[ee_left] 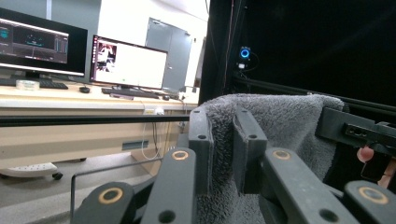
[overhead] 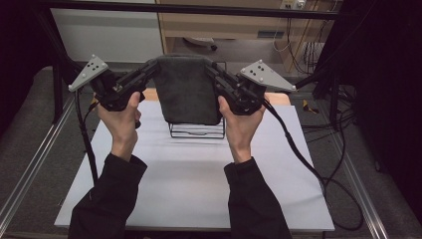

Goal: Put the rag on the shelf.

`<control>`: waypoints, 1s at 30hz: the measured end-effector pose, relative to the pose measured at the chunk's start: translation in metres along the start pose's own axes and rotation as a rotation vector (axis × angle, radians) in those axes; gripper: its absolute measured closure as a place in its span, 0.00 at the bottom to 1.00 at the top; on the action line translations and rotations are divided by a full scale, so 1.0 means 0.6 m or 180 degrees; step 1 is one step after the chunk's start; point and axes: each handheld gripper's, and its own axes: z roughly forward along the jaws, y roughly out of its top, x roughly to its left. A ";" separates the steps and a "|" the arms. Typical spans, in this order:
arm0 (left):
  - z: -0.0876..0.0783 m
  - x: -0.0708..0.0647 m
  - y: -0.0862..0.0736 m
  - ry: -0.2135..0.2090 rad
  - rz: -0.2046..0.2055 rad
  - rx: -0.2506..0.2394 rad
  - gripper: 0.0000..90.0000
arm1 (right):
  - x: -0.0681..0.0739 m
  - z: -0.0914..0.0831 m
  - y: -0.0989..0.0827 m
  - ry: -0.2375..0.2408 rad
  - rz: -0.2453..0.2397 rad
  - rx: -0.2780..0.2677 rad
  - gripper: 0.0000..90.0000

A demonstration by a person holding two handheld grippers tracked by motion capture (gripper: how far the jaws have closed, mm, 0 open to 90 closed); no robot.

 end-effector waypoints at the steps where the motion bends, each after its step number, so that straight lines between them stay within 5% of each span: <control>1: 0.002 0.001 0.003 0.0002 0.0001 -0.0011 0.88 | -0.001 0.002 0.003 -0.0005 0.0002 -0.0006 0.91; 30: 0.067 0.004 0.085 0.0022 0.0122 -0.0145 0.88 | -0.037 0.040 0.085 -0.0122 -0.0074 -0.0241 0.91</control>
